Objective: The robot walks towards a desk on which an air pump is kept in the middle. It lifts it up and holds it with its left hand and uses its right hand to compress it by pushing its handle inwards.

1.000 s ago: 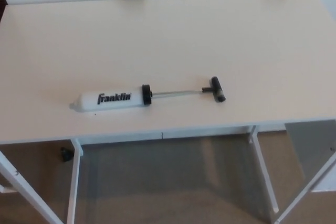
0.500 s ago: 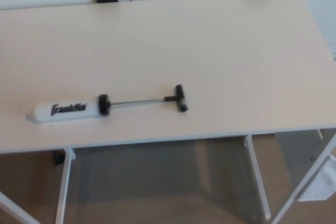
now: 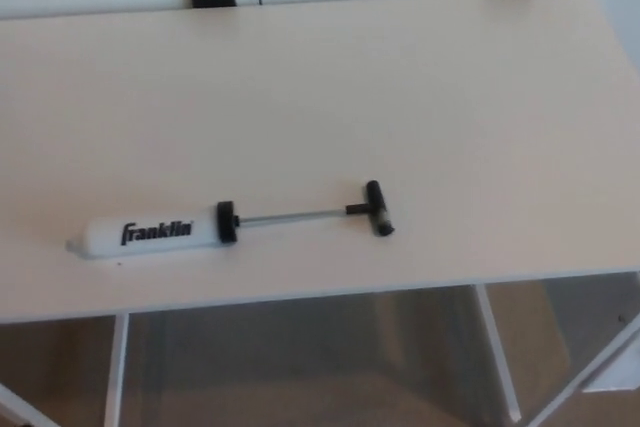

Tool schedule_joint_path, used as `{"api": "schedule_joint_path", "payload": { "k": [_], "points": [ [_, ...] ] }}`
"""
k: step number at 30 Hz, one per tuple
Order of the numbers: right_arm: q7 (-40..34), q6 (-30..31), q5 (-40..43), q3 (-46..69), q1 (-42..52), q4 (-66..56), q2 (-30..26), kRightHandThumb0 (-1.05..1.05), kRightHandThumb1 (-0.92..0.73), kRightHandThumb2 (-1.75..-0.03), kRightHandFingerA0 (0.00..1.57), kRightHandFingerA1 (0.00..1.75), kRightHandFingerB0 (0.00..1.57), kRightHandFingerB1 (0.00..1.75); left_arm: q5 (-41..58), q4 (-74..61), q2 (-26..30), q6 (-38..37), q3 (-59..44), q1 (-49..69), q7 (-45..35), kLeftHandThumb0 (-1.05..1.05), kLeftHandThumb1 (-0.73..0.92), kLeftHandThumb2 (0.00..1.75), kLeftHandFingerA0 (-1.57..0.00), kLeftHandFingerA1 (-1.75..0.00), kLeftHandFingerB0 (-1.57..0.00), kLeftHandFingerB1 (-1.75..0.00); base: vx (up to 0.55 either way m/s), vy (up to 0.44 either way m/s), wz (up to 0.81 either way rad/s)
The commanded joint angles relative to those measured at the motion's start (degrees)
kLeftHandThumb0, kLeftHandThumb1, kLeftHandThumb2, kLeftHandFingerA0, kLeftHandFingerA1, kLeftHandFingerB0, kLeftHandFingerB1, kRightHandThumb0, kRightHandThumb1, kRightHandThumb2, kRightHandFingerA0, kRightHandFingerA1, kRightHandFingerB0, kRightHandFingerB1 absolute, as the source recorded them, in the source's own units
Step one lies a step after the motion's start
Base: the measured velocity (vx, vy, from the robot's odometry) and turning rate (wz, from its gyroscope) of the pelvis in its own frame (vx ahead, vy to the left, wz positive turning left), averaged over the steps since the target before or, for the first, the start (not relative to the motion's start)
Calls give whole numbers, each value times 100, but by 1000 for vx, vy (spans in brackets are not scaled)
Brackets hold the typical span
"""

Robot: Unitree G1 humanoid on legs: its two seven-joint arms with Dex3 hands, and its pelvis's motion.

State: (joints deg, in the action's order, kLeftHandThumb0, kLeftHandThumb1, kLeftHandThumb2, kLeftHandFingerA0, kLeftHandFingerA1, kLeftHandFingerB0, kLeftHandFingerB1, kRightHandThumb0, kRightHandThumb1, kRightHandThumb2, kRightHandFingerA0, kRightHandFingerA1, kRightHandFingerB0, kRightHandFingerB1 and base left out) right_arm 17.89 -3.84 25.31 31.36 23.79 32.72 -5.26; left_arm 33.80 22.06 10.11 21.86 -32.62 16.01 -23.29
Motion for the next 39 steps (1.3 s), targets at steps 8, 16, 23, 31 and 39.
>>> {"api": "schedule_joint_path", "payload": {
  "k": [8, 16, 23, 31, 39],
  "points": [
    [-27, 5, 60, 31, -37, -48, -2, -23, -44, -60, 72, 56, 52, 47, -14, -297, 37, 185, 26, 26, 315, 9, 72, 65, -40, -49, -32, -39, 51, 70, 4],
    [-22, -28, 53, 43, -37, -37, -5, -19, -46, -53, 80, 53, 55, 43, 120, -584, 24, 372, -31, 144, 426, 9, 69, 67, -35, -48, -27, -38, 0, 0, 0],
    [-131, 178, 221, 61, 166, -791, 155, -20, -50, -55, 78, 53, 58, 43, 1005, -2406, -145, 1284, -1102, 1091, 1519, 5, 49, 94, -21, -54, -9, -47, 0, 0, 0],
    [-113, 537, 633, 196, 489, -1814, 270, -13, -52, -54, 67, 52, 54, 44, 2060, -4019, 106, 581, -3282, 2169, 1528, -6, 48, 93, -4, -49, -5, -46, 0, 0, 0],
    [-90, 520, 741, 282, 572, -1960, 356, -17, -53, -55, 75, 54, 55, 44, 2953, -6707, 713, -359, -4152, 1947, 2017, -4, 55, 58, -8, -26, -28, -32, 0, 0, 0]
  ]
}}
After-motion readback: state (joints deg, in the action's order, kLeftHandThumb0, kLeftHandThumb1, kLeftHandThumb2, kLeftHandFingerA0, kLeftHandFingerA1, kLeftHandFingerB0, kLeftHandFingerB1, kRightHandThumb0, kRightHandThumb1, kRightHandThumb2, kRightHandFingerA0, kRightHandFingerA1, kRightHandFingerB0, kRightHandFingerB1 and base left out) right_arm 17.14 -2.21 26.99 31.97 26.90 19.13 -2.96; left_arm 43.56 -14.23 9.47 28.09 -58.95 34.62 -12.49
